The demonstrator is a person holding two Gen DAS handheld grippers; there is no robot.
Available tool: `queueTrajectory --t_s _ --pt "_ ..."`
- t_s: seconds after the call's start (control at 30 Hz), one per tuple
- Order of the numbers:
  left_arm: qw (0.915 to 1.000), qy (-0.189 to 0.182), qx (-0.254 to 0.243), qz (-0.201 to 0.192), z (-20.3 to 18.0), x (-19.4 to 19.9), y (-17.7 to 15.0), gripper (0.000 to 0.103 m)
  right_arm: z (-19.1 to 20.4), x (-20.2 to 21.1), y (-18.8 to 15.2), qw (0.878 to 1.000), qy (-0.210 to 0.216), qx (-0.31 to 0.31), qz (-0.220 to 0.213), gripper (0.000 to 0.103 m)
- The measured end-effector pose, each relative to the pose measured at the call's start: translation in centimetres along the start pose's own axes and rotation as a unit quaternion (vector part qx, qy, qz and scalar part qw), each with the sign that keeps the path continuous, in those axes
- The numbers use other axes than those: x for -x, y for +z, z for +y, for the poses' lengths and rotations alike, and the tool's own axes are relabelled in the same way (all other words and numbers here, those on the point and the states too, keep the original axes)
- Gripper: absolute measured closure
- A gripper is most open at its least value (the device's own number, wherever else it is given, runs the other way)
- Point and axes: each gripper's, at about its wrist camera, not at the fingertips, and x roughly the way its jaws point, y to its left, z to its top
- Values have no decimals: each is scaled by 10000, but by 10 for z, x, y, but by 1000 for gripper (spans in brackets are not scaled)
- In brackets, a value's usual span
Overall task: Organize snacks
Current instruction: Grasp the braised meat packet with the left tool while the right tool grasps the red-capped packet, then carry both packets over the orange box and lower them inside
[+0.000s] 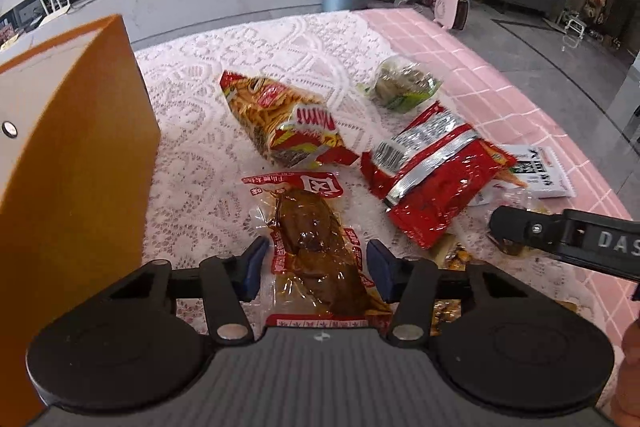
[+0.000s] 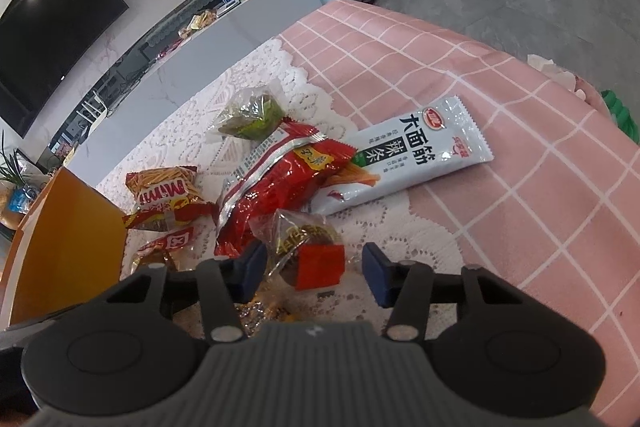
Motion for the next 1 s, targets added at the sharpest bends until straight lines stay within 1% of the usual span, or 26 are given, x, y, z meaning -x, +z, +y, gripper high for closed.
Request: queueTrajectory --t_s 0.17,0.33,0.5,0.63,0.73,0.8,0.9,1.0 --pt "9999 -82 -34 -122 -6 19 1 43 2 8 -1 9998 127 78 -114 53" --pt "9995 -156 -85 -260 -8 38 2 43 8 19 -3 9993 164 223 -266 53" --pt "9985 -304 4 -459 -5 64 1 43 10 35 -5 9984 169 239 -484 53" --pt "9975 -412 67 -574 -1 85 -1 43 16 43 -11 9990 96 162 -411 53" --pt "9965 -467 99 -690 4 102 -1 43 27 53 -18 9983 52 329 -480 53" --pt "9955 -526 93 -786 9 112 -2 43 34 59 -22 9982 80 376 -471 53" --pt "9948 -507 59 -879 16 127 -3 43 45 67 -30 9986 238 311 -369 53" --pt "9945 -536 48 -898 23 140 -4 43 63 79 -37 9976 319 491 -379 54"
